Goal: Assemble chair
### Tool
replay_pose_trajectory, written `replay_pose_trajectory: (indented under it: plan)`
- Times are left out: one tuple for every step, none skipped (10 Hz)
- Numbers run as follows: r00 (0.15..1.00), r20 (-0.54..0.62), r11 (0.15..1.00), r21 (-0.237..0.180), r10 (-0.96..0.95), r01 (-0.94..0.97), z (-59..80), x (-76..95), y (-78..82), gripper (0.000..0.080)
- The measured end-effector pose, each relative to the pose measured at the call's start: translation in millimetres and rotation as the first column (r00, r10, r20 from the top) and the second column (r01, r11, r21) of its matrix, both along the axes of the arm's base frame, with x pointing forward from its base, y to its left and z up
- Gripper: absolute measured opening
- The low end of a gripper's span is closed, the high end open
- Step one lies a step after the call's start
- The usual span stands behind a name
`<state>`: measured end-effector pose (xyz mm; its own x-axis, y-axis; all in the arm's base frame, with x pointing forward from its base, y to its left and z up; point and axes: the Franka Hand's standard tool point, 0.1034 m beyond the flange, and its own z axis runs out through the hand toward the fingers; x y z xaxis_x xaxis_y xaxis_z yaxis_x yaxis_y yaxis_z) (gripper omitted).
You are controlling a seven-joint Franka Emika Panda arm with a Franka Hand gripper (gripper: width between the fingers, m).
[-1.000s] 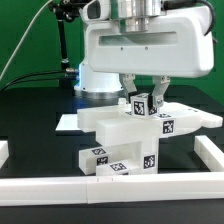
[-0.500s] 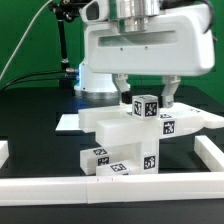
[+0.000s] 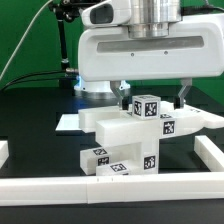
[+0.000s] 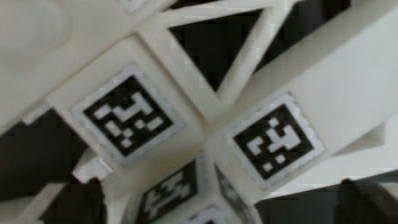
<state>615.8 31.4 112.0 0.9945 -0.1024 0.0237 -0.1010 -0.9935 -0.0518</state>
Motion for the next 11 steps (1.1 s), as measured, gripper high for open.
replay_pose_trajectory:
  plan:
    - [0.994, 0.003, 0.994, -0.012, 0.11, -0.11, 0.1, 0.5, -1.0, 0.0648]
    - [0.957, 0.002, 0.957, -0.043, 0.289, -0.288, 0.4, 3.5, -3.0, 0.0648]
    - [0.934, -0.001, 0.933, -0.049, 0.358, -0.357, -1.4, 3.7, -3.0, 0.0648]
    - [0.943, -0.001, 0.942, -0.049, 0.333, -0.332, -1.4, 3.8, -3.4, 0.0626]
    - [0.948, -0.001, 0.947, -0.049, 0.317, -0.317, -1.6, 3.7, -3.5, 0.0626]
    - [0.955, -0.001, 0.954, -0.047, 0.297, -0.296, -1.8, 3.7, -3.5, 0.0451]
    - [0.973, -0.001, 0.972, -0.045, 0.232, -0.232, -1.8, 3.7, -3.5, 0.0262]
    - [0.984, -0.001, 0.983, -0.043, 0.179, -0.179, -1.8, 3.7, -3.4, 0.0262]
    - [0.994, -0.001, 0.993, -0.041, 0.109, -0.109, -1.9, 3.7, -3.2, 0.0265]
    - [0.999, -0.002, 0.998, -0.038, 0.043, -0.043, -1.9, 3.8, -3.3, 0.0265]
    - [0.995, -0.003, 0.995, -0.035, -0.095, 0.095, -2.0, 4.4, -4.3, 0.0265]
